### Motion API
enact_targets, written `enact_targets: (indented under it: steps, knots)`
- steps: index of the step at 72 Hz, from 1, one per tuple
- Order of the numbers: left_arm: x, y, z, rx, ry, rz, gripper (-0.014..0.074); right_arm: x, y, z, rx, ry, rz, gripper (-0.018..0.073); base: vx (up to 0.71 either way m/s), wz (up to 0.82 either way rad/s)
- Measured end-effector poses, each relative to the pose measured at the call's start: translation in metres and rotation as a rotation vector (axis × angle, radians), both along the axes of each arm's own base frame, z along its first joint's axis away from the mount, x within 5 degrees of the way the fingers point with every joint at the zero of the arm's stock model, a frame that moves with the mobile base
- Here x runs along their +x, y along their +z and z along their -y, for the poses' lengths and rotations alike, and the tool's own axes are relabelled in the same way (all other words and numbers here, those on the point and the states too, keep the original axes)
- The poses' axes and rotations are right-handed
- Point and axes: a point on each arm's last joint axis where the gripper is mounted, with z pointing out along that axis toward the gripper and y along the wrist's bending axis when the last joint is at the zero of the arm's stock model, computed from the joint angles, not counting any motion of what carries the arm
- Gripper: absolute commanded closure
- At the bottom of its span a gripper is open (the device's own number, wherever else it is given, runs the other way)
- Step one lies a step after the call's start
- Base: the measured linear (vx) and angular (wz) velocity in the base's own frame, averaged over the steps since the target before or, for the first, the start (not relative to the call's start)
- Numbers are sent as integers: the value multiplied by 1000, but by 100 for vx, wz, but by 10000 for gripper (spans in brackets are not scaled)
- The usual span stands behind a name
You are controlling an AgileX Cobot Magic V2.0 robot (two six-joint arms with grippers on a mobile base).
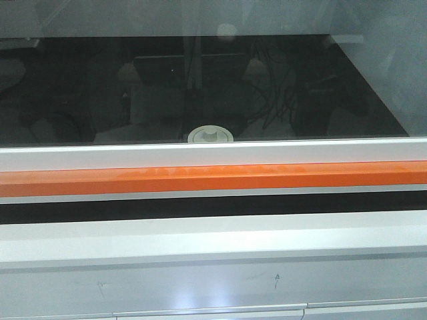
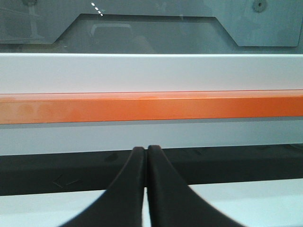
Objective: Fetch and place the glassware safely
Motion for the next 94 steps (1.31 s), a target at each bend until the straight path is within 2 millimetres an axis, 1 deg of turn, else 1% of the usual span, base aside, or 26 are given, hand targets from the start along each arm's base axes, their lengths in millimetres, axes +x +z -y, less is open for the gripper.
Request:
enact_targets:
  steps: [38, 48, 54, 62, 68, 77, 86, 94]
  knots:
    - [0, 0, 0, 0, 0, 0, 603, 0, 0, 0, 0, 0, 0, 567, 0, 0]
    - [0, 0, 0, 0, 0, 4, 603, 0, 4, 0, 10, 2, 44, 567, 0, 0]
    - [0, 4, 0, -3, 1, 45, 603, 0, 6, 0, 20, 3, 67, 567, 0, 0]
    - [-1, 12, 0, -37, 0, 130, 603, -1, 7, 0, 39, 4, 45, 567, 0, 0]
    - [-2, 15, 0, -58, -3, 112, 603, -3, 17, 0, 80, 6, 39, 567, 0, 0]
    - [1, 38, 0, -70, -4, 62, 603, -3, 42, 0, 108, 10, 54, 567, 0, 0]
    - [16, 60, 1, -46, 0, -34, 603, 7, 71, 0, 108, 9, 28, 567, 0, 0]
    - [33, 71, 1, -45, 2, -109, 603, 21, 94, 0, 102, 7, -5, 567, 0, 0]
